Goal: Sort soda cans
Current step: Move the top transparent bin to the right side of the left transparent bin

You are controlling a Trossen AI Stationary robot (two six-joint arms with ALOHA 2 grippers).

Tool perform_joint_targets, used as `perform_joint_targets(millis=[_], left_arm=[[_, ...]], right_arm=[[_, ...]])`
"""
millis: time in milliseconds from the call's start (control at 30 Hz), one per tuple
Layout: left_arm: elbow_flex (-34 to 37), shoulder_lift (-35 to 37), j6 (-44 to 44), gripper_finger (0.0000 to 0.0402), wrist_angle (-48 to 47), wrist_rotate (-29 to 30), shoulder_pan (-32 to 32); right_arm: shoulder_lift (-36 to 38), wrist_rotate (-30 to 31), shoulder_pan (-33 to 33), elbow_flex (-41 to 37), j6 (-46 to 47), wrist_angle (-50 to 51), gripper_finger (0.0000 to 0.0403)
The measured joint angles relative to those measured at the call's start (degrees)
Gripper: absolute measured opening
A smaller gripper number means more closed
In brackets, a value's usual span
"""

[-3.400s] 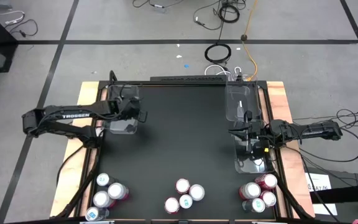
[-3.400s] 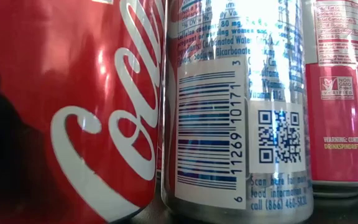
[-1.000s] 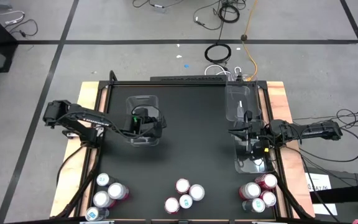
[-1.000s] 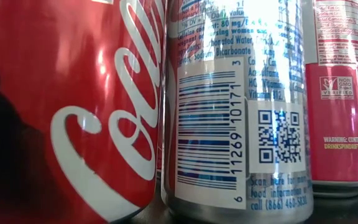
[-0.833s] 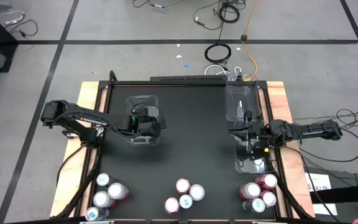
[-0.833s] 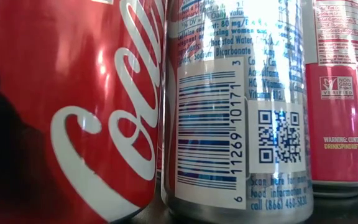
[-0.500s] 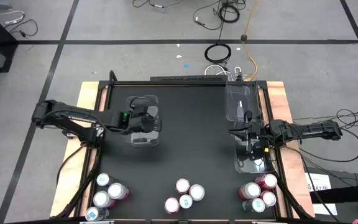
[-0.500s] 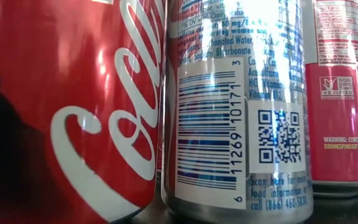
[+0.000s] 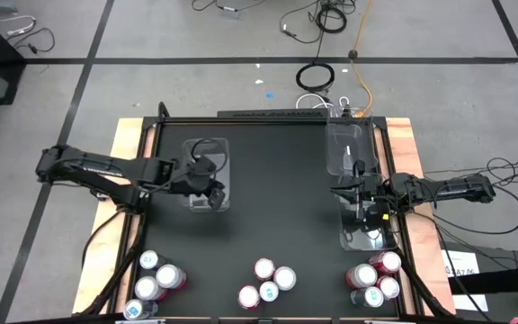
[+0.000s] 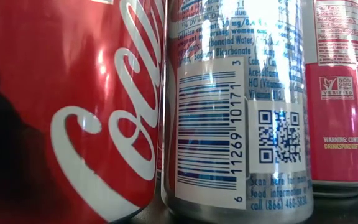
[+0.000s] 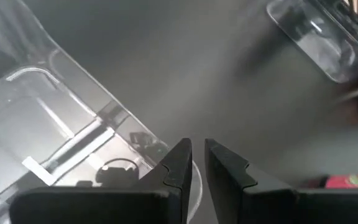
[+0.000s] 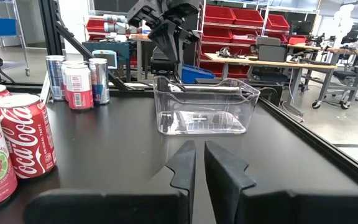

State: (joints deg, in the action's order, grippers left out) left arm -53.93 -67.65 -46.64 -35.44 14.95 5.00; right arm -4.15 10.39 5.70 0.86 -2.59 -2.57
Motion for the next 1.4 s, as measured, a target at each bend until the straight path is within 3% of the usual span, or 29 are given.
perform_joint_targets(millis=[367, 733, 1100, 1233, 1400], left_arm=[[0.0, 0.08, 24.28, 0.0054, -2.75, -7.39, 0.01], [0.0, 0.08, 31.64, 0.0054, -5.9, -7.36, 0.01], [0.0, 0.08, 35.47, 0.0054, -8.37, -3.75, 0.01], [0.0, 0.08, 39.86, 0.0054, -8.89, -3.99, 0.01], [0.0, 0.08, 43.99, 0.0053, -8.81, -1.45, -0.05]], right_arm=[[0.01, 0.0, 0.02, 0.02, 4.88, -0.02, 0.0027], [0.01, 0.12, -0.01, -0.07, 11.92, -2.86, 0.0027], [-0.62, 0.24, -0.01, -0.07, 14.89, -5.36, 0.0027], [-4.2, 1.47, 0.02, 1.34, 15.56, -8.18, 0.0019], [-13.15, 8.99, -0.01, 7.71, 17.0, -8.38, 0.0002]])
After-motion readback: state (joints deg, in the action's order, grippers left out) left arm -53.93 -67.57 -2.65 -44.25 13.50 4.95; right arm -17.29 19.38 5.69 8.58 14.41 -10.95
